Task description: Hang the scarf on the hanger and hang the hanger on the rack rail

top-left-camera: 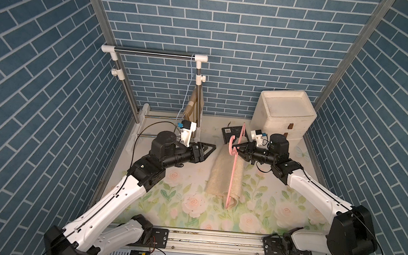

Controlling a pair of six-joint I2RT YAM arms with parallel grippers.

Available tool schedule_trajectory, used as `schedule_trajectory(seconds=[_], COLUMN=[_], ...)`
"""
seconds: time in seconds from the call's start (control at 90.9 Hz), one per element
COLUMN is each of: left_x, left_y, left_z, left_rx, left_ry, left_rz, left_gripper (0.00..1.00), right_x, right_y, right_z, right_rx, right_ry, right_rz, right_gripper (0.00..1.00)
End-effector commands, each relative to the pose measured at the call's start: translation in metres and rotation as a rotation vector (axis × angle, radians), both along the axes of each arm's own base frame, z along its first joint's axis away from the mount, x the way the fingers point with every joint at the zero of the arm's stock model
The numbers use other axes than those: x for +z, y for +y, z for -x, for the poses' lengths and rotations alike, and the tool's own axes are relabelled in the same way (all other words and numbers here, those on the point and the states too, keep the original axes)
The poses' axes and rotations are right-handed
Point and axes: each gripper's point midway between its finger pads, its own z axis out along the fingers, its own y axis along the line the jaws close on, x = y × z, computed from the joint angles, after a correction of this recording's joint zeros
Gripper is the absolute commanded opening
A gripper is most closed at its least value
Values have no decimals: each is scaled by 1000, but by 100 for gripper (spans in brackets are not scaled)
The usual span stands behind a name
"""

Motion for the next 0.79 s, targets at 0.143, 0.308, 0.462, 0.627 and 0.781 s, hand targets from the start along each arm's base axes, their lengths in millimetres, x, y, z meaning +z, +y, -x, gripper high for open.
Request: schedule_trajectory(seconds=[0.143,0.308,0.462,0.627,0.781], left_x=[27,19,8,-15,-22], left_y=[-41,-56,-68,-81,-92], left_z=[23,15,8,7,4], left_rx=[-38,30,41,21,-5], left_ry=[-88,-126,-125,-102,-113], left_rz=[-48,-276,-406,-523,-531], left_gripper=[62,62,62,62,59], right_x=[93,112,123,130,134], right_y=[-22,-28,-33,-34,-34], right_z=[-20,-21,-19,-15,-12], right_rx=[-207,-250,-271,-268,-254], right_ry=[-161,-185,-207,-214,-217], right_rz=[-162,-206,-227,-258,-278], right_gripper=[0,0,0,0,0])
